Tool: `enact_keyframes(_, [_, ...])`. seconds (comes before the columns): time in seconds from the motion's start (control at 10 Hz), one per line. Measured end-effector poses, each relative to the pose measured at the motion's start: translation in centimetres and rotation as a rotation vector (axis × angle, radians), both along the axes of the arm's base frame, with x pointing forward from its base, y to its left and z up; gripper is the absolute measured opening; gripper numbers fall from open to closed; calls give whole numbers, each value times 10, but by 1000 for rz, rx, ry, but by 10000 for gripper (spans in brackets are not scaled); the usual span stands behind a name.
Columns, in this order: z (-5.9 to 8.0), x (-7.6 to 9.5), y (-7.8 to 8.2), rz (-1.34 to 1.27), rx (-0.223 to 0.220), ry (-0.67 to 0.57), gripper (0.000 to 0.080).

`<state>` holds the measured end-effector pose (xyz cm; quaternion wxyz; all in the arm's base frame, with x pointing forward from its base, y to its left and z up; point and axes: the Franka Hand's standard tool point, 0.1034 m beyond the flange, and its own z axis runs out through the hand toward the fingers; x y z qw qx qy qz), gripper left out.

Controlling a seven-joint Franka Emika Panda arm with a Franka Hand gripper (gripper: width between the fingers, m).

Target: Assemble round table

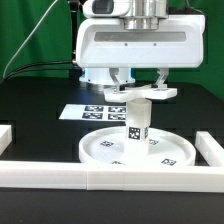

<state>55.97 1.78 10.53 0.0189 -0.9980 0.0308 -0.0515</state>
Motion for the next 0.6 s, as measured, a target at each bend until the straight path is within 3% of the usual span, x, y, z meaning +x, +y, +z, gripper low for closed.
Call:
enact_keyframes(0.3, [0,0,3,-162,36,7,445])
enact_keyframes(0.6, [0,-1,4,-178,40,8,445])
